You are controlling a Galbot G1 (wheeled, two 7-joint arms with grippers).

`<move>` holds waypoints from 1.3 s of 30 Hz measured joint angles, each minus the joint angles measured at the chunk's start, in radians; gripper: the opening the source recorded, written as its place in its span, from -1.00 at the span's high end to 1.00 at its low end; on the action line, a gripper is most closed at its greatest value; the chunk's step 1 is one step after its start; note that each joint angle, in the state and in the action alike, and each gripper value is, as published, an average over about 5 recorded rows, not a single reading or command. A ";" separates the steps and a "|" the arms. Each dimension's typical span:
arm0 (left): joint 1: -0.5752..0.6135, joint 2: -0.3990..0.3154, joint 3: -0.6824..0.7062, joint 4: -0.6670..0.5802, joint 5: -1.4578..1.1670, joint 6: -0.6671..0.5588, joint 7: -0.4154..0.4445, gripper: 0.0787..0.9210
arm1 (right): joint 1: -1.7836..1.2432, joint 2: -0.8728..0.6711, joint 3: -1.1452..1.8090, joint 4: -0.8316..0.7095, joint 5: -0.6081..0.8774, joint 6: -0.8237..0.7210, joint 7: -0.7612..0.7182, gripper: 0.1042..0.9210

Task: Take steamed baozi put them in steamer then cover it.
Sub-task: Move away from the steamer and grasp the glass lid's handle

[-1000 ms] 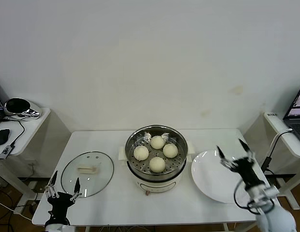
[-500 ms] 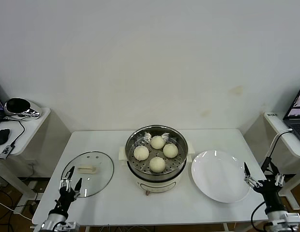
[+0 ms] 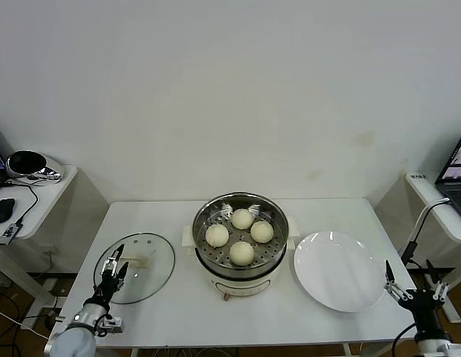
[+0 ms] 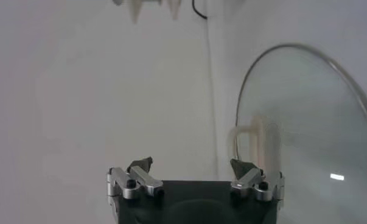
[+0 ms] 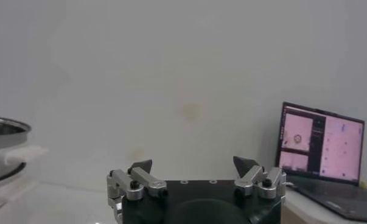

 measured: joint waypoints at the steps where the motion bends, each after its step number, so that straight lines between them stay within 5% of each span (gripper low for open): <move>1: -0.014 0.001 0.006 0.016 0.003 -0.001 0.000 -0.77 | 0.000 0.002 0.002 0.000 -0.001 0.001 0.000 -0.76; 18: -0.168 0.007 0.062 0.167 0.022 -0.026 -0.002 -0.74 | -0.004 0.022 0.001 -0.021 -0.017 0.023 -0.002 -0.76; 39: -0.186 0.009 0.061 0.224 -0.039 -0.057 -0.044 0.64 | -0.005 0.028 -0.025 -0.031 -0.030 0.044 -0.009 -0.76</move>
